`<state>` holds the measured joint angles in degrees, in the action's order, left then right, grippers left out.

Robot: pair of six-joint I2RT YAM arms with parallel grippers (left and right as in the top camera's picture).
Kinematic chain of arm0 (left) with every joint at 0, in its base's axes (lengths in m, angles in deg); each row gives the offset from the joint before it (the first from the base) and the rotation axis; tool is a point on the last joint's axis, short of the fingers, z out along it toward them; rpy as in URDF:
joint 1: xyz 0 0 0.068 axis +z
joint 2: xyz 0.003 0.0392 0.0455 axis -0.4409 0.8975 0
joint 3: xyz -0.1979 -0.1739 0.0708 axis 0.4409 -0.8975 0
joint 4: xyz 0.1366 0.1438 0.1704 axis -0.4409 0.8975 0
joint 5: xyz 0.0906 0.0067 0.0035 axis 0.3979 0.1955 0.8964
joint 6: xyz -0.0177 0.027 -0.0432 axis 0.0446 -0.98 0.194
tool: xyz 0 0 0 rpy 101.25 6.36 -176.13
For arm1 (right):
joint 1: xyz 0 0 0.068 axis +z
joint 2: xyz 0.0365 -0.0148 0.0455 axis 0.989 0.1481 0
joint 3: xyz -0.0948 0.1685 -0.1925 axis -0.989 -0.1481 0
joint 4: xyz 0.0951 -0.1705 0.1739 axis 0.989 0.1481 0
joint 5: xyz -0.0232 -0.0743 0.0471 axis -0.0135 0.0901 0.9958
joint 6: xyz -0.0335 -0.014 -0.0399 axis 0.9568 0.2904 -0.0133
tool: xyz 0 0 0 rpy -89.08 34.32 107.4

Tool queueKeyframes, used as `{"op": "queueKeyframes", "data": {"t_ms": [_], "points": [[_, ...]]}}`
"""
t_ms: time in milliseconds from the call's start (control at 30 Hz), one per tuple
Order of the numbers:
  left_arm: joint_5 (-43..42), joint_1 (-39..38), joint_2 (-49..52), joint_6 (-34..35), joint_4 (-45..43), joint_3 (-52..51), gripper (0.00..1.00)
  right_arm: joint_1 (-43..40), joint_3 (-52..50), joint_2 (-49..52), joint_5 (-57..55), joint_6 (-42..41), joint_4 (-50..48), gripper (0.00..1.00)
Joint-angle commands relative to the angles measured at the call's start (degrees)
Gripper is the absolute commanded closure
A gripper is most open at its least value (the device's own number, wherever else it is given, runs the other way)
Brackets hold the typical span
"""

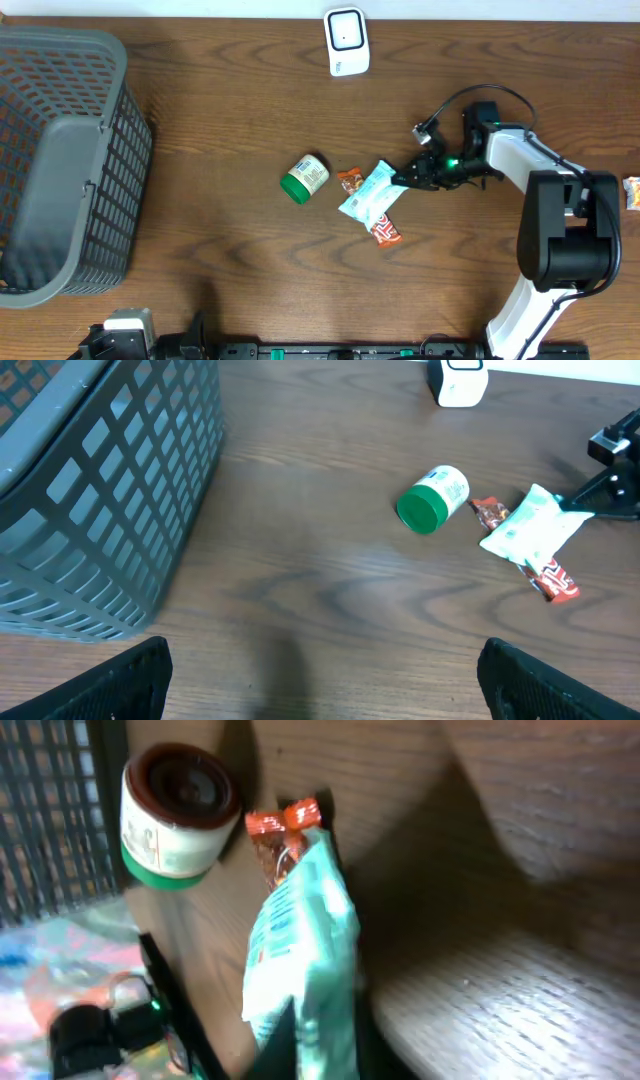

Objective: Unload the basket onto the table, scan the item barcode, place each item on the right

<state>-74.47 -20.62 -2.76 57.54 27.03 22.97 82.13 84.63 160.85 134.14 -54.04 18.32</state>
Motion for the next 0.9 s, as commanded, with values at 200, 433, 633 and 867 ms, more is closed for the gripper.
{"op": "queueKeyframes", "data": {"t_ms": [200,433,633,867], "points": [[-0.55,0.24,-0.22,-0.92,-0.07,0.17,0.02,0.70,0.59,-1.31,-2.58,0.94,1.84,0.01],[-0.55,0.24,-0.22,-0.92,-0.07,0.17,0.02,0.68,0.13,-1.31,-8.48,-5.92,6.45,0.01],[-0.55,0.24,-0.22,-0.92,-0.07,0.17,0.02,0.59,0.04,-1.31,-24.44,-22.08,8.39,0.01],[-0.55,0.24,-0.22,-0.94,-0.07,0.17,0.02,0.48,-1.81,-1.31,-17.25,-30.80,7.78,0.01]]}}
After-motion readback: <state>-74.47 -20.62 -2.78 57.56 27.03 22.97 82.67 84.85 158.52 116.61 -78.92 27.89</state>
